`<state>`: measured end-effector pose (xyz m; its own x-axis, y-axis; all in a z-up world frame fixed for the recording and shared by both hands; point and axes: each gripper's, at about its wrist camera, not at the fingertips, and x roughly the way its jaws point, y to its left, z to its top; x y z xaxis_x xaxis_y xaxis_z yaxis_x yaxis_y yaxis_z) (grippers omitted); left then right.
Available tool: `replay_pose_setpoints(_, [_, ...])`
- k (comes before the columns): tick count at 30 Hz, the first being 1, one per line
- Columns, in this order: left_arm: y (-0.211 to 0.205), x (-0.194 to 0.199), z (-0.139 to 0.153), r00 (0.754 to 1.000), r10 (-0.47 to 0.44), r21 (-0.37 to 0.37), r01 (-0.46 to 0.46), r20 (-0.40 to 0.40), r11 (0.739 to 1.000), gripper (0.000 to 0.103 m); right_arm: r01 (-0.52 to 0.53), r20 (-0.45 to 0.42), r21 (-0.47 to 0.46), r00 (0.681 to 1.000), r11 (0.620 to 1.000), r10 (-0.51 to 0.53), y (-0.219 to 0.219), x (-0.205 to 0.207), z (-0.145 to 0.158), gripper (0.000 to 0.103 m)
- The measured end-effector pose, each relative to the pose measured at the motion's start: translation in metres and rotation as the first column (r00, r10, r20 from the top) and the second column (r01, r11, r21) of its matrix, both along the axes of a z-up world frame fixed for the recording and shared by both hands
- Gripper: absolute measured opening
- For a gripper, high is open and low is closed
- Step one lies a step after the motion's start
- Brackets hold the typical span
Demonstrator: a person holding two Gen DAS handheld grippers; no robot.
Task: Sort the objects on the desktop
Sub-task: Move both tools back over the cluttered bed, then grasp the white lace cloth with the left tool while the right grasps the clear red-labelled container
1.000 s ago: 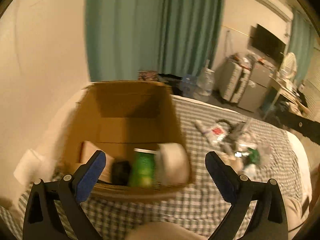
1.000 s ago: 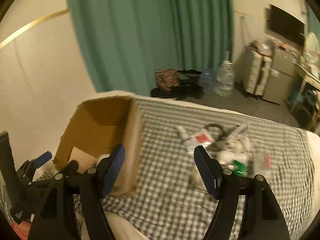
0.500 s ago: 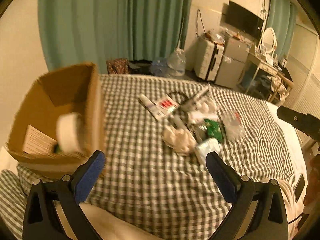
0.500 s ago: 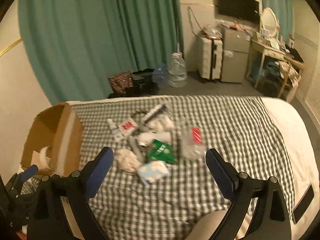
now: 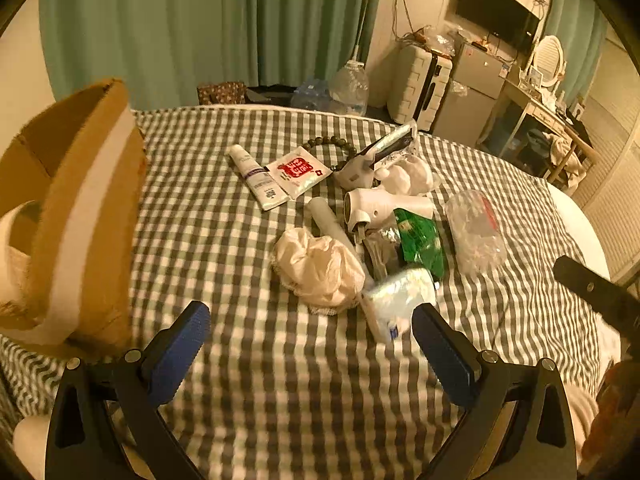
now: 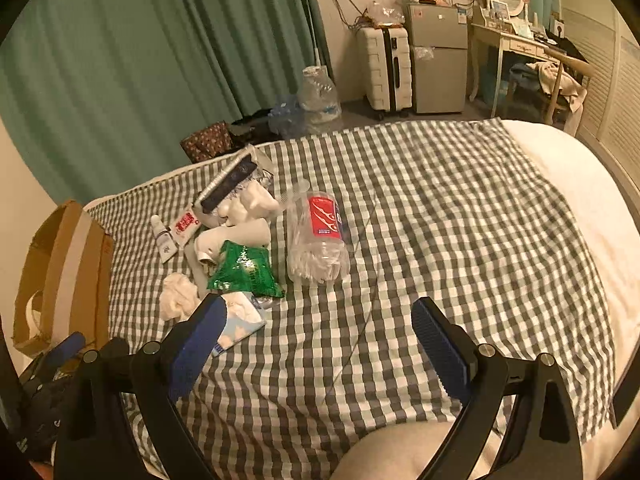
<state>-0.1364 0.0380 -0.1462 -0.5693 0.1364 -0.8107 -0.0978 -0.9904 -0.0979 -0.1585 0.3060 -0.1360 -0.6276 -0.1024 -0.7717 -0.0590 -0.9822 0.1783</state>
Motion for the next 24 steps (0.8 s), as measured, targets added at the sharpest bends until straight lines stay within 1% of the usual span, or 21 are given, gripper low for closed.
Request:
replay_pose_setpoints(3, [0.005, -0.017, -0.012, 0.999, -0.005, 0.000, 0.005, 0.032, 1.000, 0.103, -0.007, -0.003, 0.030, 1.000, 1.000, 0.007, -0.007, -0.012, -0.008, 0.094])
replay_pose_setpoints(7, [0.011, -0.034, -0.026, 0.999, -0.005, -0.018, 0.006, 0.042, 1.000, 0.103, -0.009, 0.000, 0.066, 1.000, 0.998, 0.009, -0.012, -0.035, -0.025, 0.094])
replay_pose_setpoints(11, [0.013, -0.054, -0.046, 0.997, -0.001, -0.024, 0.002, 0.076, 1.000, 0.103, -0.005, -0.007, 0.090, 1.000, 0.996, 0.006, -0.013, -0.058, -0.036, 0.094])
replay_pose_setpoints(14, [0.014, -0.063, -0.058, 0.996, 0.006, -0.018, -0.005, 0.091, 1.000, 0.101, -0.006, -0.002, 0.101, 1.000, 0.995, 0.007, -0.015, -0.077, -0.046, 0.094])
replay_pose_setpoints(16, [0.014, -0.068, -0.067, 0.995, 0.009, -0.030, -0.005, 0.104, 1.000, 0.097, -0.008, 0.007, 0.107, 1.000, 0.994, 0.008, -0.017, -0.088, -0.054, 0.094])
replay_pose_setpoints(17, [0.014, -0.071, -0.071, 0.993, 0.004, -0.034, 0.000, 0.115, 0.999, 0.094, -0.010, 0.012, 0.110, 1.000, 0.994, 0.009, -0.018, -0.092, -0.058, 0.094])
replay_pose_setpoints(18, [0.014, -0.073, -0.076, 0.992, 0.001, -0.034, 0.004, 0.128, 0.999, 0.089, -0.016, 0.021, 0.113, 1.000, 0.993, 0.013, -0.020, -0.096, -0.062, 0.094])
replay_pose_setpoints(19, [0.014, -0.075, -0.078, 0.991, -0.001, -0.032, 0.005, 0.134, 0.999, 0.088, -0.025, 0.033, 0.115, 0.999, 0.993, 0.021, -0.021, -0.100, -0.067, 0.094])
replay_pose_setpoints(22, [0.016, -0.079, -0.083, 0.990, -0.029, 0.004, 0.028, 0.138, 1.000, 0.078, -0.041, 0.049, 0.136, 0.998, 0.990, 0.034, -0.026, -0.106, -0.077, 0.094])
replay_pose_setpoints(23, [0.019, -0.080, -0.084, 0.989, -0.052, 0.012, 0.051, 0.138, 0.999, 0.069, -0.049, 0.055, 0.143, 0.998, 0.988, 0.041, -0.027, -0.107, -0.079, 0.092])
replay_pose_setpoints(24, [0.021, -0.080, -0.084, 0.987, -0.075, 0.023, 0.072, 0.139, 0.997, 0.052, -0.062, 0.067, 0.148, 0.996, 0.987, 0.052, -0.029, -0.108, -0.082, 0.089])
